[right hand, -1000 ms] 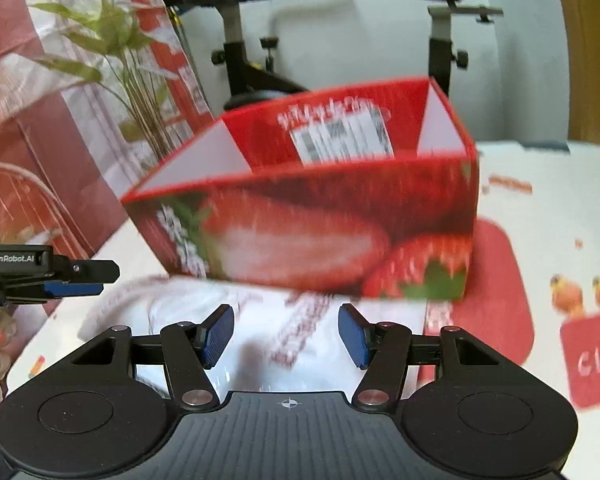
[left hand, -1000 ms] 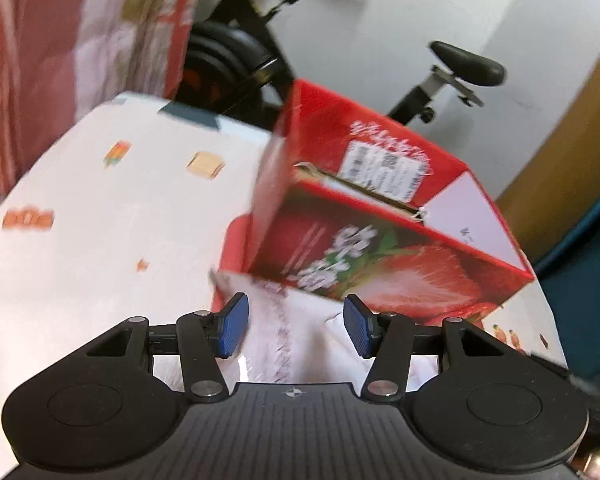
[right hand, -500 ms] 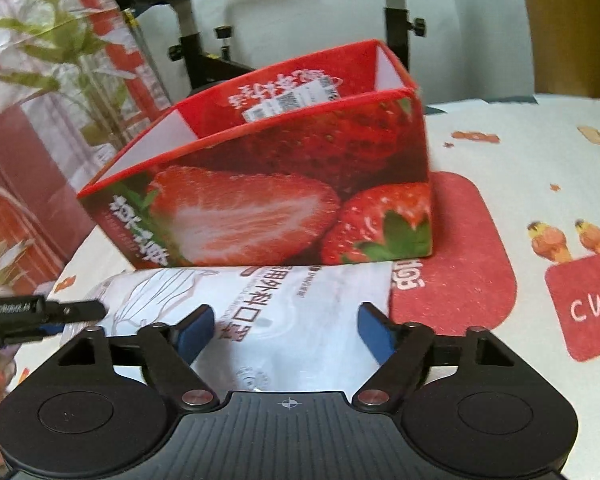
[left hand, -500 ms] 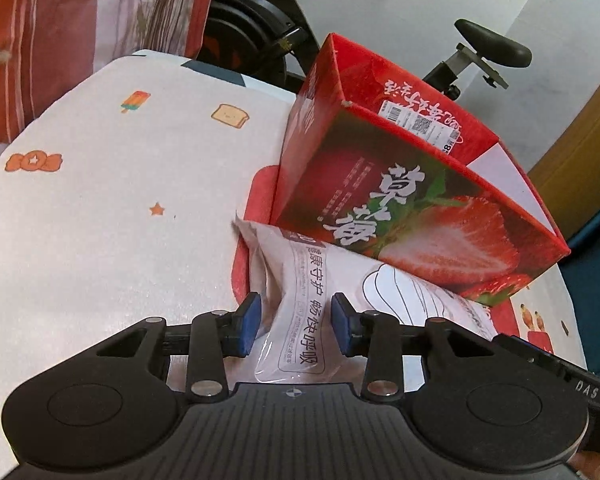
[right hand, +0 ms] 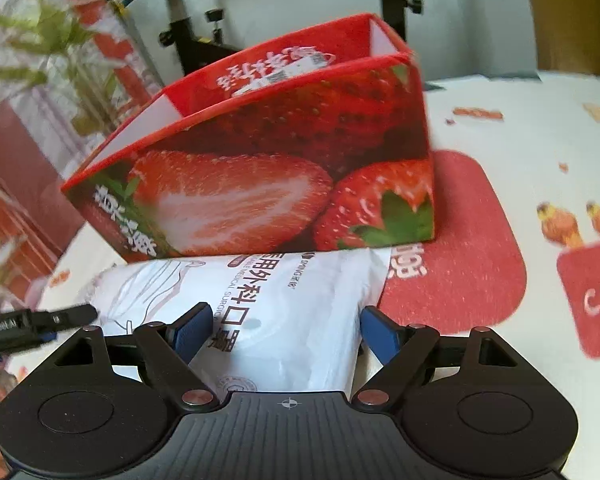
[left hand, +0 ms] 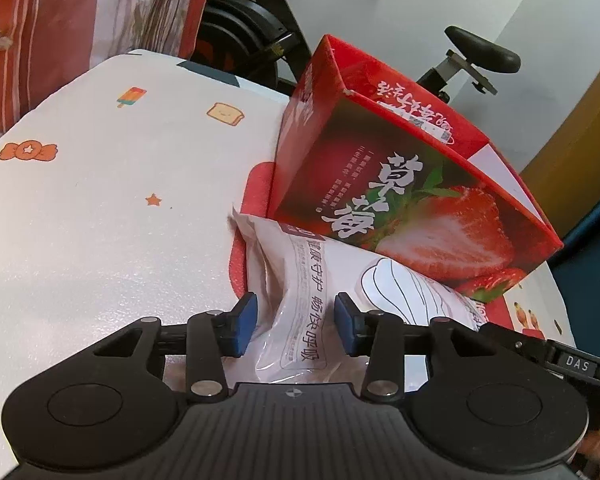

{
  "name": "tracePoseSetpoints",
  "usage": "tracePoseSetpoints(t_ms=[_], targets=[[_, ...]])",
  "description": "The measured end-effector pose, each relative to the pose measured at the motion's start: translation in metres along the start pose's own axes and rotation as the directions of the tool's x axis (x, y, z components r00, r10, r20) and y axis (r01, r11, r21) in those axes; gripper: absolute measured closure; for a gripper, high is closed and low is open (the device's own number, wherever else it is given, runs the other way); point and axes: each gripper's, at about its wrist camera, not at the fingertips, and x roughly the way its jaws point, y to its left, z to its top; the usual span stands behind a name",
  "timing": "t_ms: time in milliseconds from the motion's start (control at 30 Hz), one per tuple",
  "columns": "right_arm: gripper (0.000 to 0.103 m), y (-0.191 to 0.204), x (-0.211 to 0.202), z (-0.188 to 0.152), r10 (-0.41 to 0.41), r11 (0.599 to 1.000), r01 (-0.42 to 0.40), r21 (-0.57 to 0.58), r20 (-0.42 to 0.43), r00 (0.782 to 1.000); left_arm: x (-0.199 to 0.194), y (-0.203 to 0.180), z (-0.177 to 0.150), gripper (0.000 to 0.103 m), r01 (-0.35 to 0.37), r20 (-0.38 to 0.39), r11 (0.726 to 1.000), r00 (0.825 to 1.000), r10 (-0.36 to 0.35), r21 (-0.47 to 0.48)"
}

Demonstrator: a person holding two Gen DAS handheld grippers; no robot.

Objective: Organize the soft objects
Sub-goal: 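Move both grippers to the white mask package beside the box, then close both grippers on the edge of the white mask package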

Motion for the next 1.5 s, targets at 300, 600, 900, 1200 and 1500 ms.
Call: tracePoseSetpoints(t_ms=[300, 600, 900, 1200, 1500], targets=[[0.022, -0.004, 0.008, 0.000, 0.000, 1.000, 0.000, -0.004, -0.028, 1.000, 0.003, 0.001, -0.009, 0.051, 0.033, 0.018, 0.999, 0.999, -0.033, -0.012], [0.022, -0.003, 0.010, 0.001, 0.010, 0.999, -0.013, -0.044, -0.052, 0.999, 0.003, 0.015, 0.001, 0.046, 0.031, 0.006, 0.996, 1.000, -0.031, -0.079], [0.022, -0.005, 0.012, 0.003, 0.015, 1.000, -0.017, -0.025, -0.071, 0.997, 0.018, 0.017, 0.021, 0.046, 0.039, -0.071, 0.991, 0.996, -0.048, -0.129], [0.030, 0.010, -0.006, 0.003, 0.003, 0.996, -0.006, -0.084, -0.029, 1.000, 0.012, -0.008, 0.019, 0.049, 0.011, -0.073, 0.999, 0.997, -0.013, -0.032], [0.050, 0.035, -0.022, -0.001, 0.062, 0.983, -0.066, -0.173, -0.027, 0.998, -0.004, -0.020, 0.007, 0.049, 0.105, -0.072, 0.993, 0.991, -0.109, -0.053]])
